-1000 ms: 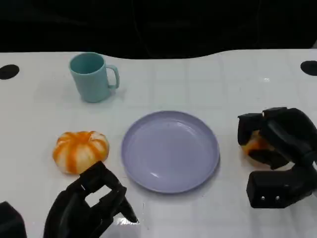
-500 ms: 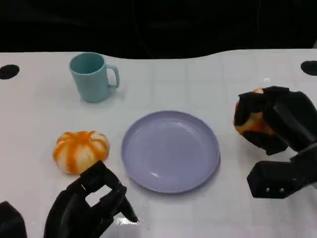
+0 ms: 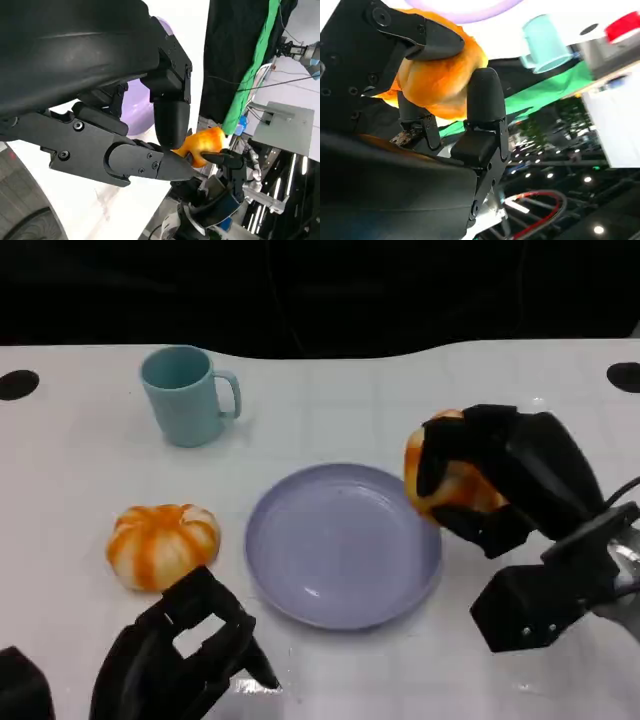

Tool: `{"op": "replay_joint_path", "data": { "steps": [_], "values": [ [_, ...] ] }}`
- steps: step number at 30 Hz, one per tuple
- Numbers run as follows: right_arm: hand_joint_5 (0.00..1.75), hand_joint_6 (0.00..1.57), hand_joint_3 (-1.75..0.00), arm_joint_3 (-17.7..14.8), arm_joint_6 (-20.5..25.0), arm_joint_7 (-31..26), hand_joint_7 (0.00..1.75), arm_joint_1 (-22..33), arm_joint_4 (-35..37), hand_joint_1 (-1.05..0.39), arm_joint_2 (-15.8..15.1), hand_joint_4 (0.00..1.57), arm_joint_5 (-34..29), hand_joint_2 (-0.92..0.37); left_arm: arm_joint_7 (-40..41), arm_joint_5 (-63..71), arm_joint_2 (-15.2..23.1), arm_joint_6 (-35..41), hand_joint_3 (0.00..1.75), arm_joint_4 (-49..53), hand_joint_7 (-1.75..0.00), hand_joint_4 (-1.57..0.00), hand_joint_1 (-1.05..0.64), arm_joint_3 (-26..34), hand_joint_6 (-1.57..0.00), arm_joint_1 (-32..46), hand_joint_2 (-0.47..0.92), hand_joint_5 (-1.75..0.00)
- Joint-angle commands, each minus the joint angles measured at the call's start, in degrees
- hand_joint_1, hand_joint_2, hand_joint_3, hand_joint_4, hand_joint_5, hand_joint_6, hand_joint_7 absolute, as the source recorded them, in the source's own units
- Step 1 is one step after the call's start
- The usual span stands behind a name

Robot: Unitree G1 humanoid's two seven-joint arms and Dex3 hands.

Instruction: Grasp the bread from the table and place it into the plate.

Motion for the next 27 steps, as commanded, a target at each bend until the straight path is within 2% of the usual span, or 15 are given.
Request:
{"op": "replay_joint_path", "data": {
  "steps": [1, 6, 9, 13, 15, 19, 20, 21, 22, 23, 25, 26, 27],
  "values": [
    [1.75, 0.82, -1.47, 0.07, -1.79, 2.46, 1.68, -0.72, -0.29, 0.02, 1.50, 1.04, 1.16, -0.14, 0.39, 0.28, 0.28, -0.77, 0.19, 0.46, -1.59, -0.70, -0.59, 0.37, -0.57, -0.41, 0.92, -1.75],
    [1.75, 0.80, -1.52, 1.33, -3.04, 2.90, 1.74, -2.09, 2.43, -0.04, 4.55, 1.04, -0.12, -0.15, 0.32, 0.48, 0.27, -1.08, 0.20, 0.61, -1.60, -0.70, -0.59, 0.27, -0.56, -0.35, 0.92, -1.75],
    [1.75, 0.84, -1.52, 2.35, -2.74, 3.17, 1.65, -2.88, 4.00, -0.02, 5.93, 1.04, -0.89, -0.13, 0.43, 0.37, 0.19, -0.94, 0.20, 0.53, -1.61, -0.70, -0.58, 0.24, -0.56, -0.31, 0.92, -1.75],
    [1.75, 0.83, -1.50, 3.65, -3.29, 2.39, 1.66, -4.07, 6.55, -0.02, 7.29, 1.03, -2.15, -0.14, 0.55, 0.26, 0.15, -0.72, 0.20, 0.37, -1.61, -0.71, -0.58, 0.24, -0.57, -0.26, 0.92, -1.75],
    [1.75, 0.86, -1.50, 4.52, -3.62, 2.01, 1.57, -4.89, 8.85, -0.05, 8.45, 1.03, -2.47, -0.15, 0.39, 0.30, 0.17, -0.92, 0.20, 0.42, -1.61, -0.71, -0.58, 0.21, -0.57, -0.26, 0.92, -1.75],
    [1.75, 0.88, -1.46, 5.17, -5.53, 2.27, 1.51, -6.44, 13.88, -0.02, 10.24, 1.00, -1.98, -0.21, 0.58, 0.53, 0.12, -0.99, 0.19, 0.42, -1.60, -0.70, -0.58, 0.12, -0.57, -0.25, 0.92, -1.75],
    [1.75, 0.89, -1.43, 5.34, -5.95, 2.41, 1.46, -6.82, 15.01, -0.02, 10.48, 0.98, -2.01, -0.23, 0.64, 0.66, 0.12, -1.05, 0.19, 0.42, -1.60, -0.70, -0.58, 0.09, -0.57, -0.23, 0.92, -1.75],
    [1.65, 0.91, -1.38, 5.46, -6.27, 2.50, 1.27, -7.13, 15.85, -0.03, 10.63, 0.97, -2.06, -0.28, 0.69, 0.75, 0.11, -1.08, 0.19, 0.41, -1.60, -0.70, -0.58, 0.05, -0.57, -0.22, 0.92, -1.75],
    [1.60, 0.94, -1.35, 5.63, -6.53, 2.62, 1.16, -7.49, 16.75, -0.04, 10.78, 0.97, -2.15, -0.30, 0.70, 0.68, 0.03, -1.01, 0.19, 0.36, -1.60, -0.70, -0.59, 0.05, -0.57, -0.20, 0.92, -1.75],
    [1.45, 0.90, -1.15, 5.76, -6.66, 2.72, 0.96, -7.77, 17.38, -0.07, 10.87, 0.92, -2.21, -0.36, 0.70, 0.60, -0.03, -0.92, 0.19, 0.32, -1.60, -0.70, -0.59, 0.05, -0.57, -0.19, 0.92, -1.75],
    [1.34, 0.89, -0.98, 5.90, -6.21, 4.11, 0.79, -8.02, 17.90, -0.09, 10.91, 0.89, -1.72, -0.42, 0.76, 0.68, -0.05, -0.87, 0.18, 0.23, -1.60, -0.70, -0.58, 0.01, -0.57, -0.18, 0.92, -1.75],
    [1.24, 0.80, -0.83, 6.07, -5.62, 5.74, 0.66, -8.10, 17.80, -0.13, 10.69, 0.80, -1.46, -0.48, 0.75, 0.74, -0.03, -0.91, 0.18, 0.21, -1.60, -0.70, -0.59, -0.02, -0.57, -0.18, 0.92, -1.75],
    [0.99, 0.67, -0.60, 6.24, -5.06, 7.32, 0.46, -8.17, 17.61, -0.23, 10.42, 0.59, -1.35, -0.61, 0.68, 0.69, -0.05, -0.96, 0.19, 0.24, -1.60, -0.70, -0.58, -0.02, -0.57, -0.18, 0.92, -1.75]
  ]
}}
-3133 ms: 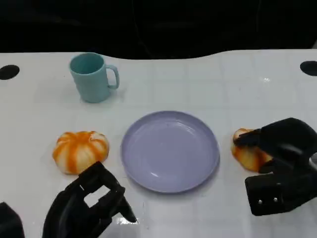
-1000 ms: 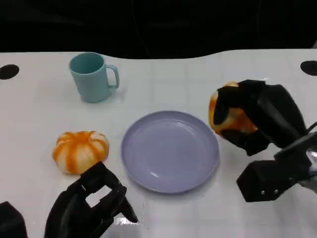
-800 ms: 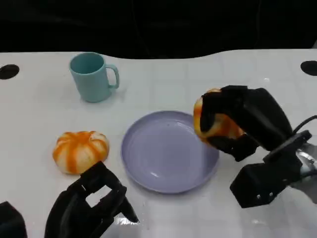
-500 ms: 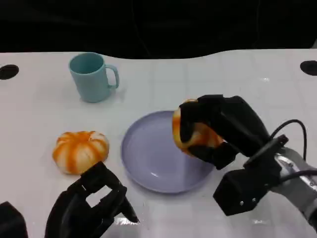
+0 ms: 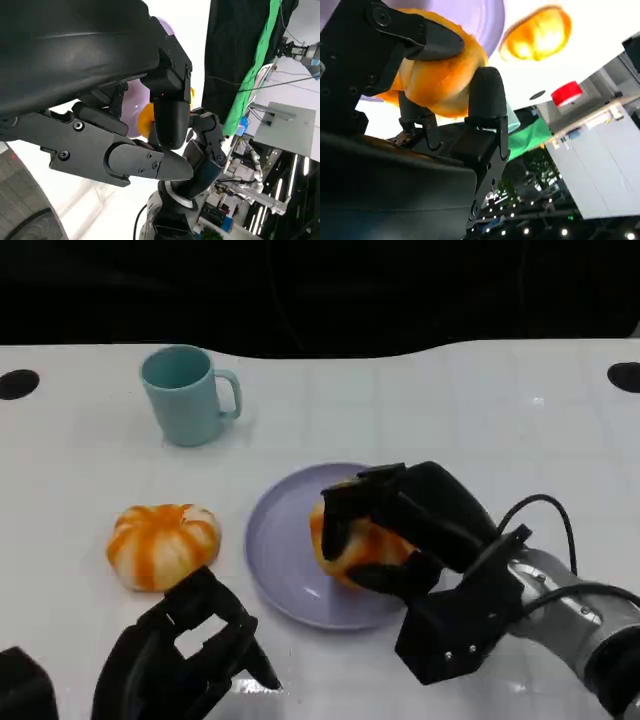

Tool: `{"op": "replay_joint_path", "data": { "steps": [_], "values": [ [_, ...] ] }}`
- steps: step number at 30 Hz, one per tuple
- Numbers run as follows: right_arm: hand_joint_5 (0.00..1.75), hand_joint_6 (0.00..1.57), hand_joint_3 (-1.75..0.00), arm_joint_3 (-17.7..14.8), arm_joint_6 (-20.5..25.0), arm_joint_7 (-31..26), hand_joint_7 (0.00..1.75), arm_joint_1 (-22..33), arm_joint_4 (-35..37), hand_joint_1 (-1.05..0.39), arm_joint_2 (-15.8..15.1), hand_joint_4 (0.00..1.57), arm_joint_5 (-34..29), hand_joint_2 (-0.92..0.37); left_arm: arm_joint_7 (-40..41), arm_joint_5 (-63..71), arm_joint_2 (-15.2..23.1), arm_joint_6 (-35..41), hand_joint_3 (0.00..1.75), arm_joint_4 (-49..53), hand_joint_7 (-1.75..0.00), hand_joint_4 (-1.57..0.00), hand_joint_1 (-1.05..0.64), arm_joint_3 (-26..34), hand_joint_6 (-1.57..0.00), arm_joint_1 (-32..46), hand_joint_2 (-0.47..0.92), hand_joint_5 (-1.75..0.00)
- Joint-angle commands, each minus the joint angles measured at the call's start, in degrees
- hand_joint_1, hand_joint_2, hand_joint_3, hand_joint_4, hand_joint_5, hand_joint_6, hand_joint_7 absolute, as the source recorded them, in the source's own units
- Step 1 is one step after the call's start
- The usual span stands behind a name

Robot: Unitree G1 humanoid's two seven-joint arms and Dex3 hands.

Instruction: Grasp the bread from the table and place it into the plate.

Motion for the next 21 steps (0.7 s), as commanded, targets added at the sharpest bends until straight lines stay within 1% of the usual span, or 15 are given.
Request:
{"op": "replay_joint_path", "data": {
  "steps": [1, 2, 3, 4, 5, 6, 8, 9, 12, 14, 17, 21],
  "values": [
    [0.83, 0.62, -0.41, 0.34, 1.53, 5.91, 0.34, -1.57, -0.14, -0.28, -1.14, 0.52, 1.06, -0.72, 0.57, 0.13, 0.14, -0.55, 0.19, -0.20, -1.60, -0.70, -0.57, 0.20, -0.57, -0.08, 0.92, -1.75],
    [0.72, 0.57, -0.28, 0.41, 1.88, 7.24, 0.23, -1.54, -0.56, -0.34, -1.48, 0.44, 1.07, -0.81, 0.61, 0.04, 0.14, -0.40, 0.19, -0.32, -1.60, -0.70, -0.57, 0.23, -0.57, -0.02, 0.92, -1.75],
    [0.61, 0.48, -0.19, 0.36, 2.15, 8.41, 0.14, -1.44, -0.98, -0.41, -1.70, 0.34, 1.20, -0.88, 0.61, -0.05, 0.16, -0.32, 0.19, -0.40, -1.60, -0.70, -0.57, 0.27, -0.57, 0.04, 0.92, -1.75],
    [0.57, 0.43, -0.16, 0.23, 2.39, 9.59, 0.10, -1.28, -1.39, -0.44, -1.84, 0.30, 1.49, -0.90, 0.60, -0.08, 0.19, -0.28, 0.19, -0.47, -1.60, -0.70, -0.57, 0.31, -0.57, 0.10, 0.92, -1.75],
    [0.53, 0.38, -0.15, -0.02, 2.80, 11.20, 0.06, -1.03, -1.95, -0.48, -1.97, 0.24, 2.10, -0.91, 0.56, -0.12, 0.17, -0.33, 0.19, -0.47, -1.60, -0.70, -0.57, 0.34, -0.57, 0.13, 0.92, -1.75],
    [0.49, 0.30, -0.17, -0.23, 3.16, 12.54, 0.03, -0.77, -2.50, -0.53, -2.06, 0.15, 2.66, -0.92, 0.53, -0.16, 0.18, -0.36, 0.19, -0.48, -1.60, -0.70, -0.58, 0.38, -0.57, 0.16, 0.92, -1.75],
    [0.46, 0.25, -0.19, -0.54, 3.93, 14.55, 0.01, -0.23, -3.65, -0.57, -2.28, 0.07, 3.58, -0.92, 0.43, -0.08, 0.22, -0.52, 0.19, -0.43, -1.60, -0.70, -0.58, 0.38, -0.57, 0.15, 0.92, -1.75],
    [0.38, 0.20, -0.23, -0.71, 4.43, 15.48, 0.00, 0.10, -4.39, -0.61, -2.39, 0.03, 4.05, -0.92, 0.39, -0.03, 0.25, -0.58, 0.19, -0.41, -1.60, -0.70, -0.58, 0.37, -0.57, 0.15, 0.92, -1.75],
    [0.22, 0.13, -0.29, -1.19, 5.93, 18.84, 0.01, 1.13, -7.26, -0.67, -3.00, 0.00, 5.73, -0.92, 0.27, -0.05, 0.21, -0.76, 0.19, -0.27, -1.60, -0.70, -0.57, 0.38, -0.56, 0.14, 0.92, -1.75],
    [0.16, 0.11, -0.31, -1.45, 6.99, 20.93, 0.00, 1.89, -9.75, -0.69, -3.66, 0.00, 6.70, -0.92, 0.36, 0.01, 0.18, -0.72, 0.19, -0.29, -1.59, -0.70, -0.58, 0.36, -0.56, 0.14, 0.92, -1.75],
    [0.13, 0.11, -0.33, -2.08, 8.33, 23.73, 0.00, 3.22, -14.02, -0.71, -5.05, 0.00, 7.80, -0.92, 0.40, -0.11, 0.12, -0.62, 0.19, -0.33, -1.58, -0.70, -0.58, 0.37, -0.57, 0.15, 0.92, -1.75],
    [0.15, 0.16, -0.34, -3.31, 9.31, 26.35, 0.03, 5.01, -18.32, -0.73, -6.60, 0.03, 9.18, -0.92, 0.50, -0.17, 0.02, -0.51, 0.18, -0.17, -1.57, -0.70, -0.57, 0.40, -0.58, -0.07, 0.92, -1.75]
  ]
}}
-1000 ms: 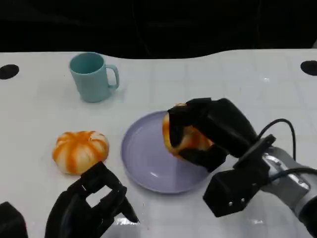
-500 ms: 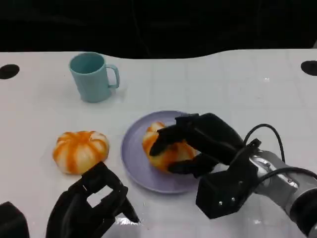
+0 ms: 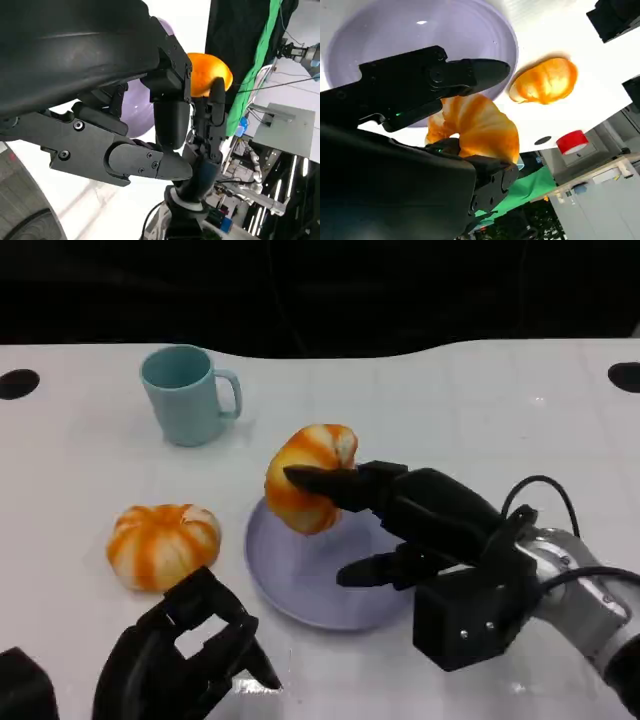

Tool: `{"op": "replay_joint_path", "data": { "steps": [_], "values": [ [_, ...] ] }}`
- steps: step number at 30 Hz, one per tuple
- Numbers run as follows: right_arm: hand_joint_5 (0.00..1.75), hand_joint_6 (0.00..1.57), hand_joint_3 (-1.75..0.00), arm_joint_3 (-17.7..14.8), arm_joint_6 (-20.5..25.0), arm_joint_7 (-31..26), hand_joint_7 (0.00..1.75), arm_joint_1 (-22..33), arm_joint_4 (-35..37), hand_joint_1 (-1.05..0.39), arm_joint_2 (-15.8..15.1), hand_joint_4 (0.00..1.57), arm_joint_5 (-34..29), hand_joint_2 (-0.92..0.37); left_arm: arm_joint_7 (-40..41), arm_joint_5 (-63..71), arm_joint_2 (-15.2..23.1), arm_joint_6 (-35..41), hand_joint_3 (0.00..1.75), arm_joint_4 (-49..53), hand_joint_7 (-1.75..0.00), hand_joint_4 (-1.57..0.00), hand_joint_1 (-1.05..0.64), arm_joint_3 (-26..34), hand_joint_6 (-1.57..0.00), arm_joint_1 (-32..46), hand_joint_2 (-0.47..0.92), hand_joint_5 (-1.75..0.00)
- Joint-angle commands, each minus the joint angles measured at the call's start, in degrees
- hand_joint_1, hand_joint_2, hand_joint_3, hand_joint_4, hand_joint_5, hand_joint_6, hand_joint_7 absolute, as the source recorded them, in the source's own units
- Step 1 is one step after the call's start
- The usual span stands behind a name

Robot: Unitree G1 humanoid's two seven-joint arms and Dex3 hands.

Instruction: Grasp the bread from the table and place it into the plate.

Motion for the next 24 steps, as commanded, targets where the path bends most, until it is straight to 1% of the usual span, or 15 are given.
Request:
{"op": "replay_joint_path", "data": {
  "steps": [1, 5, 7, 9, 10, 11, 12, 13, 14, 15, 16, 18, 21, 24],
  "values": [
    [0.16, 0.16, -0.34, -1.90, 1.09, 2.62, 0.03, 1.94, -4.53, -0.73, -2.63, 0.04, 2.43, -0.92, 0.40, -0.18, 0.20, -0.46, 0.18, -0.04, -1.56, -0.70, -0.56, 0.40, -0.58, -0.24, 0.92, -1.75],
    [0.20, 0.19, -0.33, -2.45, 2.74, 4.31, 0.04, 3.21, -7.59, -0.71, -3.69, 0.07, 3.14, -0.92, 0.22, -0.27, 0.25, -0.50, 0.18, 0.09, -1.56, -0.70, -0.57, 0.48, -0.58, -0.35, 0.92, -1.75],
    [0.23, 0.21, -0.31, -2.52, 3.35, 4.62, 0.04, 3.33, -8.26, -0.70, -3.99, 0.12, 2.63, -0.92, 0.31, -0.09, 0.28, -0.54, 0.18, 0.01, -1.56, -0.71, -0.57, 0.44, -0.59, -0.27, 0.92, -1.75],
    [0.30, 0.23, -0.31, -2.45, 3.60, 4.41, 0.05, 3.18, -8.41, -0.69, -4.23, 0.24, 1.83, -0.92, 0.41, 0.12, 0.30, -0.62, 0.19, -0.09, -1.56, -0.71, -0.57, 0.38, -0.59, -0.17, 0.92, -1.75],
    [0.36, 0.28, -0.30, -2.38, 3.93, 4.12, 0.07, 3.11, -8.57, -0.69, -4.34, 0.33, 1.28, -0.92, 0.46, 0.19, 0.32, -0.60, 0.19, -0.17, -1.56, -0.71, -0.57, 0.34, -0.59, -0.12, 0.92, -1.75],
    [0.44, 0.37, -0.29, -2.33, 4.40, 3.73, 0.06, 3.05, -8.77, -0.70, -4.38, 0.36, 0.67, -0.92, 0.49, 0.16, 0.31, -0.52, 0.19, -0.25, -1.57, -0.71, -0.57, 0.33, -0.59, -0.08, 0.92, -1.75],
    [0.57, 0.54, -0.28, -2.31, 4.77, 3.49, 0.07, 3.03, -8.94, -0.70, -4.40, 0.37, 0.25, -0.92, 0.51, 0.14, 0.30, -0.46, 0.18, -0.30, -1.57, -0.70, -0.58, 0.33, -0.59, -0.06, 0.92, -1.75],
    [0.63, 0.64, -0.28, -2.29, 4.97, 2.73, 0.08, 2.99, -8.93, -0.70, -4.31, 0.37, -0.42, -0.92, 0.51, 0.01, 0.26, -0.38, 0.18, -0.32, -1.57, -0.70, -0.58, 0.36, -0.59, -0.06, 0.92, -1.75],
    [0.66, 0.76, -0.27, -2.28, 5.09, 2.14, 0.09, 2.98, -8.86, -0.70, -4.18, 0.37, -0.91, -0.92, 0.49, -0.03, 0.24, -0.40, 0.18, -0.30, -1.57, -0.70, -0.58, 0.37, -0.59, -0.07, 0.91, -1.75],
    [0.63, 0.91, -0.26, -2.28, 5.14, 1.75, 0.10, 2.98, -8.79, -0.69, -4.09, 0.37, -1.23, -0.92, 0.48, -0.04, 0.22, -0.42, 0.18, -0.28, -1.57, -0.71, -0.58, 0.37, -0.59, -0.08, 0.91, -1.75],
    [0.62, 0.99, -0.26, -2.30, 5.43, 1.43, 0.11, 3.07, -8.91, -0.69, -3.96, 0.38, -1.48, -0.92, 0.49, 0.03, 0.22, -0.48, 0.18, -0.30, -1.57, -0.71, -0.59, 0.34, -0.59, -0.06, 0.91, -1.75],
    [0.52, 1.13, -0.25, -2.22, 5.89, 0.87, 0.08, 3.18, -9.17, -0.69, -3.86, 0.42, -2.02, -0.92, 0.42, 0.05, 0.25, -0.55, 0.18, -0.29, -1.57, -0.71, -0.59, 0.32, -0.59, -0.08, 0.92, -1.75],
    [0.44, 1.20, -0.24, -1.88, 6.20, -0.15, 0.05, 3.12, -9.47, -0.69, -3.86, 0.46, -3.19, -0.92, 0.09, -0.11, 0.32, -0.69, 0.17, -0.05, -1.57, -0.70, -0.58, 0.39, -0.59, -0.20, 0.92, -1.75],
    [0.41, 1.21, -0.23, -1.74, 6.16, -0.70, 0.04, 3.20, -9.51, -0.69, -3.69, 0.47, -3.47, -0.92, 0.36, -0.02, 0.28, -0.50, 0.17, -0.31, -1.56, -0.70, -0.58, 0.34, -0.59, -0.07, 0.92, -1.75]
  ]
}}
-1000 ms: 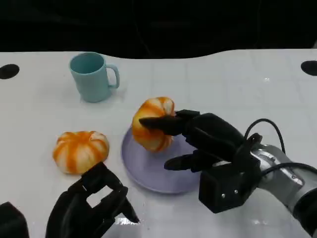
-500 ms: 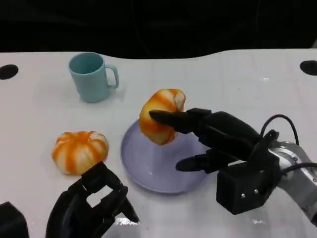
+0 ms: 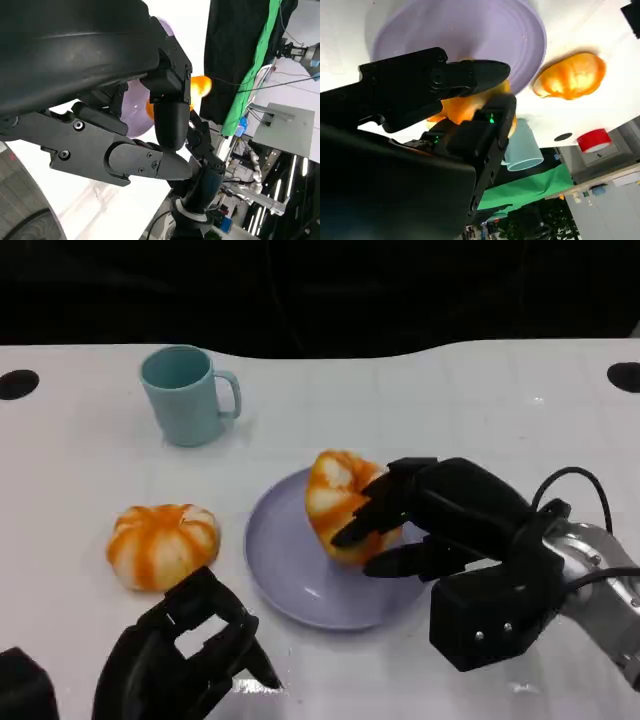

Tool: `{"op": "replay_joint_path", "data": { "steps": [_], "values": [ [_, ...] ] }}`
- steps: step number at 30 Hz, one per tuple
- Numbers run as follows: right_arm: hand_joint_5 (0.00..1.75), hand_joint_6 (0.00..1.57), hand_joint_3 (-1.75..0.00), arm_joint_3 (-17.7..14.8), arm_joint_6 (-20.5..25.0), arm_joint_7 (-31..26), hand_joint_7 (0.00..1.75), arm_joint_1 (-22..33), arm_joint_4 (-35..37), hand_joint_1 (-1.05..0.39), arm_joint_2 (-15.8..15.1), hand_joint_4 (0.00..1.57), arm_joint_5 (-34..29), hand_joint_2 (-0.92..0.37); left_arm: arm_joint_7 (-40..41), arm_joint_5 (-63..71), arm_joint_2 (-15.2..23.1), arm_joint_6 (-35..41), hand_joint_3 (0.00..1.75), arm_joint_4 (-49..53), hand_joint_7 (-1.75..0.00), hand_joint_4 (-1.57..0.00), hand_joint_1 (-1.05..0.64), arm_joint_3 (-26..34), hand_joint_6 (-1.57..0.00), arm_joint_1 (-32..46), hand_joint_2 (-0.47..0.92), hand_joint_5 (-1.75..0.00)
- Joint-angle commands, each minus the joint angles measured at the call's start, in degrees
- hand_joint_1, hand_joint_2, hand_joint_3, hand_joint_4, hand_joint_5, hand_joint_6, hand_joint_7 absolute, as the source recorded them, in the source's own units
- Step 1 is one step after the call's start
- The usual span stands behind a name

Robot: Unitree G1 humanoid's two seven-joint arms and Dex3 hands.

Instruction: Grasp the bread from the table and place it into the plate.

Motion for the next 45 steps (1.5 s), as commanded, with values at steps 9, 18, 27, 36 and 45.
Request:
{"op": "replay_joint_path", "data": {
  "steps": [9, 18, 27, 36, 45],
  "values": [
    [0.35, 0.79, -0.25, 0.08, -0.03, -0.14, 0.00, 0.29, -1.88, -0.69, -0.79, 0.43, 0.05, -0.92, 0.50, 0.31, 0.29, -0.65, 0.17, -0.36, -1.56, -0.71, -0.58, 0.28, -0.60, -0.01, 0.92, -1.75],
    [0.39, 0.48, -0.26, -1.43, -2.10, 0.40, 0.02, 2.51, -4.56, -0.69, -2.53, 0.49, 2.42, -0.92, 0.66, 0.29, 0.07, -0.53, 0.18, -0.51, -1.54, -0.71, -0.57, 0.17, -0.60, 0.05, 0.92, -1.75],
    [0.79, 0.72, -0.17, -6.81, -5.27, -0.49, 0.10, 10.45, -11.53, -0.60, -4.57, 0.48, 9.06, -0.92, 0.48, 0.53, -0.02, -0.61, 0.20, -0.68, -1.56, -0.70, -0.56, 0.04, -0.59, 0.04, 0.92, -1.75],
    [1.47, 0.61, -0.14, -11.76, -11.05, 4.41, 1.11, 21.45, -16.01, -0.45, -4.32, 0.53, 26.40, -0.92, 0.70, 0.13, -0.21, 0.00, 0.20, -0.73, -1.57, -0.70, -0.57, 0.05, -0.59, 0.00, 0.92, -1.75],
    [1.75, 0.43, -0.26, -14.60, 4.79, 13.69, 1.65, 32.84, -28.83, -0.46, -4.29, 0.63, 45.14, -0.92, 1.41, 0.36, -0.40, 0.36, 0.20, -1.47, -1.57, -0.70, -0.58, -0.21, -0.59, 0.23, 0.92, -1.75]
  ]
}}
